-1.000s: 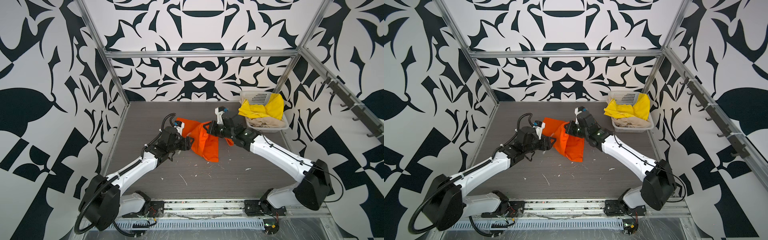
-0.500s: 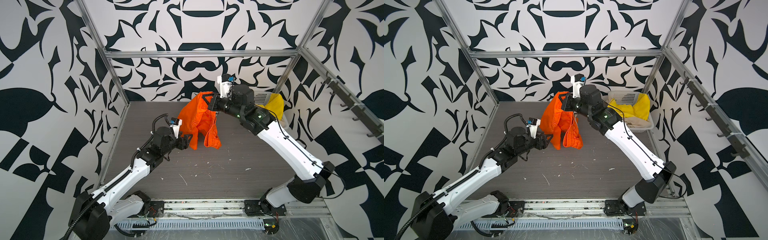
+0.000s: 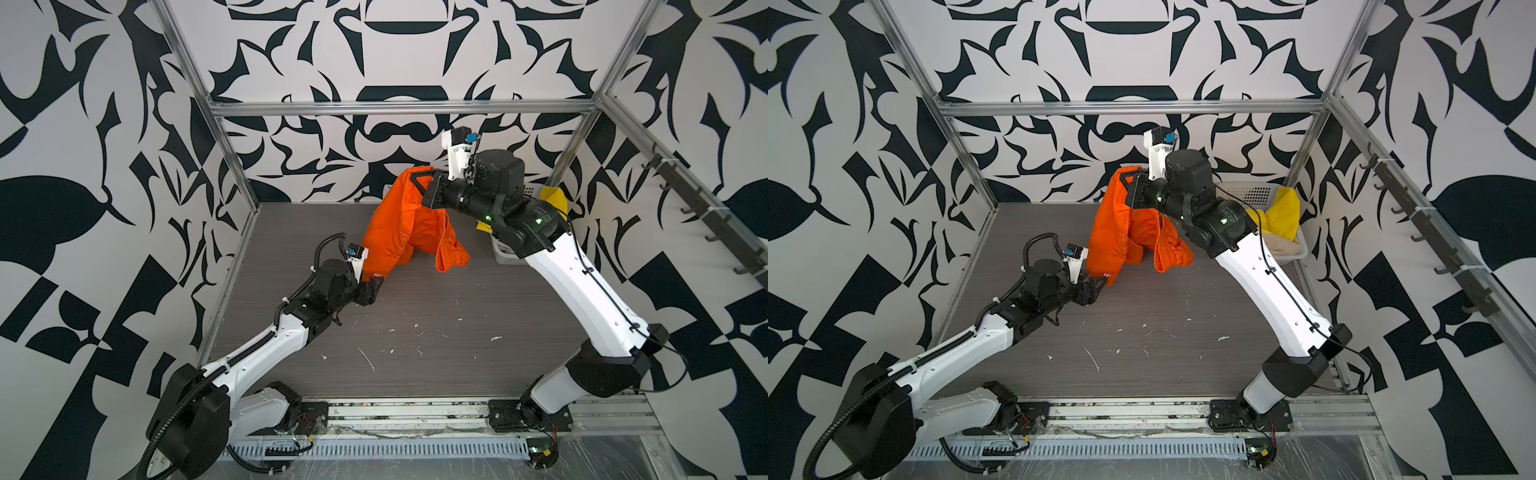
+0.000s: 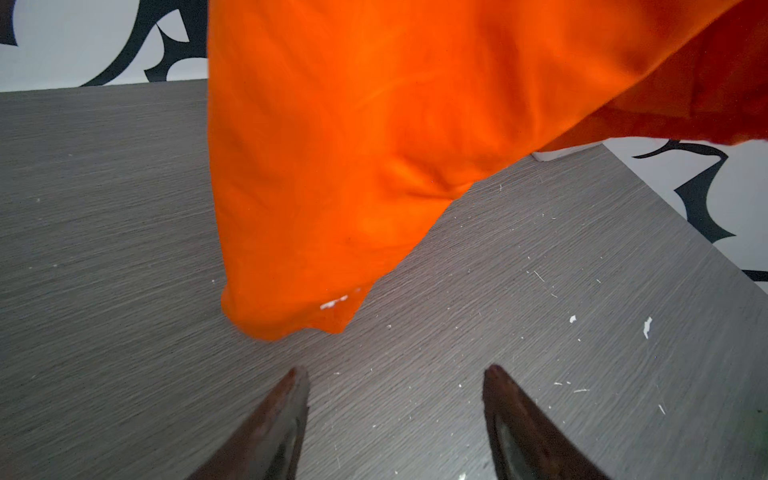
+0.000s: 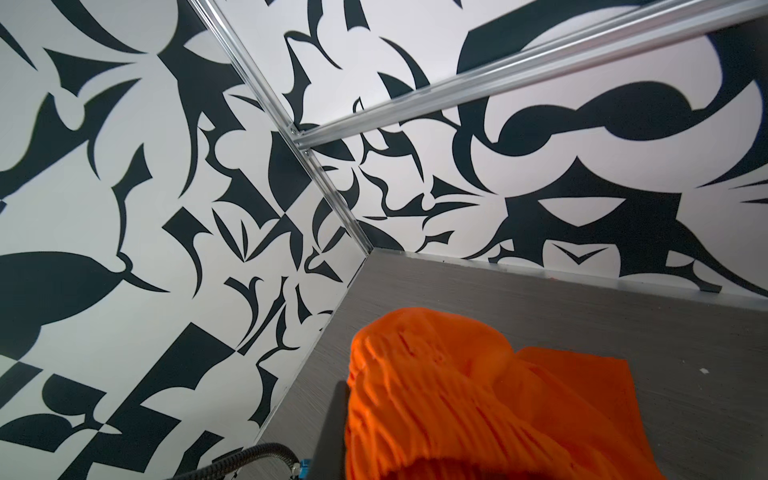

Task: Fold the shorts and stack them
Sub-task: 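Lift the shorts with the right gripper farther from the robot while left holds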

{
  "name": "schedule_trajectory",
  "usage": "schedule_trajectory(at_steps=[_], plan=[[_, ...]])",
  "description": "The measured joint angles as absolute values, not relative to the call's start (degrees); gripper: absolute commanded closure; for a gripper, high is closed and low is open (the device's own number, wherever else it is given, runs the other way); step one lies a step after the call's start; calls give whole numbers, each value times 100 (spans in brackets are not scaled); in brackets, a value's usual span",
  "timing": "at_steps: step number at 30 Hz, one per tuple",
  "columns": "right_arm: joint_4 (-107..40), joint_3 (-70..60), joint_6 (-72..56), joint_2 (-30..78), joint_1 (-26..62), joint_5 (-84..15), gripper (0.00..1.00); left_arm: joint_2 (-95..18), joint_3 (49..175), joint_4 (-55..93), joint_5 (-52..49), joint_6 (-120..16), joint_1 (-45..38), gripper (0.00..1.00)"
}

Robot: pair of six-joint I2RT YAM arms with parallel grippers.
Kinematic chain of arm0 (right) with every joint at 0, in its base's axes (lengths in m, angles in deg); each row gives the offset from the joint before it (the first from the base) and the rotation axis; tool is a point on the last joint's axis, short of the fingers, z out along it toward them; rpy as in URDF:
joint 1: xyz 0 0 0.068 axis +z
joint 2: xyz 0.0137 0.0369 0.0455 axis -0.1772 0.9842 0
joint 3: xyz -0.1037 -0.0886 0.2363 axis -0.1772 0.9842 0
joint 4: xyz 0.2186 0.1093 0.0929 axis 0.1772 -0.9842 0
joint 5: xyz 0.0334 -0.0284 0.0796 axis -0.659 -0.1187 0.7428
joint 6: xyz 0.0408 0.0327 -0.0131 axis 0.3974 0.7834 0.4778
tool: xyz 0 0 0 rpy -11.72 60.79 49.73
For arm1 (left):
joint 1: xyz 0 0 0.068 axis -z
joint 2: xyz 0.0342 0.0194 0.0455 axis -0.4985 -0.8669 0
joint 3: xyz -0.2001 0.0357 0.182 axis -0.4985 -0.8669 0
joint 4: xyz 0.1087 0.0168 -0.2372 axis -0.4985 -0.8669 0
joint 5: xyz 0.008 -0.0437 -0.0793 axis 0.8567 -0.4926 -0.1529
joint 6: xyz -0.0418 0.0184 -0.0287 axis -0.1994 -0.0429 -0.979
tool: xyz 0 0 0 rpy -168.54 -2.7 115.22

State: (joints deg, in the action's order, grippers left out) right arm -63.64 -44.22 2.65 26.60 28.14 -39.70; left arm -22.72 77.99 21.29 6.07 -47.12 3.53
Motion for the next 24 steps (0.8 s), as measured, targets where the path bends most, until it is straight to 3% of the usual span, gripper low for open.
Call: schedule_trajectory(at_steps=[8, 19, 24], plan=[[-6216, -4796, 475, 2695, 2814, -3799, 100, -2154, 7720, 2413, 550, -4631, 379, 30], [-6008, -5028, 908, 3589, 3330, -3058, 100, -978, 7841, 1215, 1768, -4867, 347, 28], [-5811, -4814, 1074, 3504, 3561, -2962, 100, -589, 8055, 682, 2183, -4937, 279, 27]])
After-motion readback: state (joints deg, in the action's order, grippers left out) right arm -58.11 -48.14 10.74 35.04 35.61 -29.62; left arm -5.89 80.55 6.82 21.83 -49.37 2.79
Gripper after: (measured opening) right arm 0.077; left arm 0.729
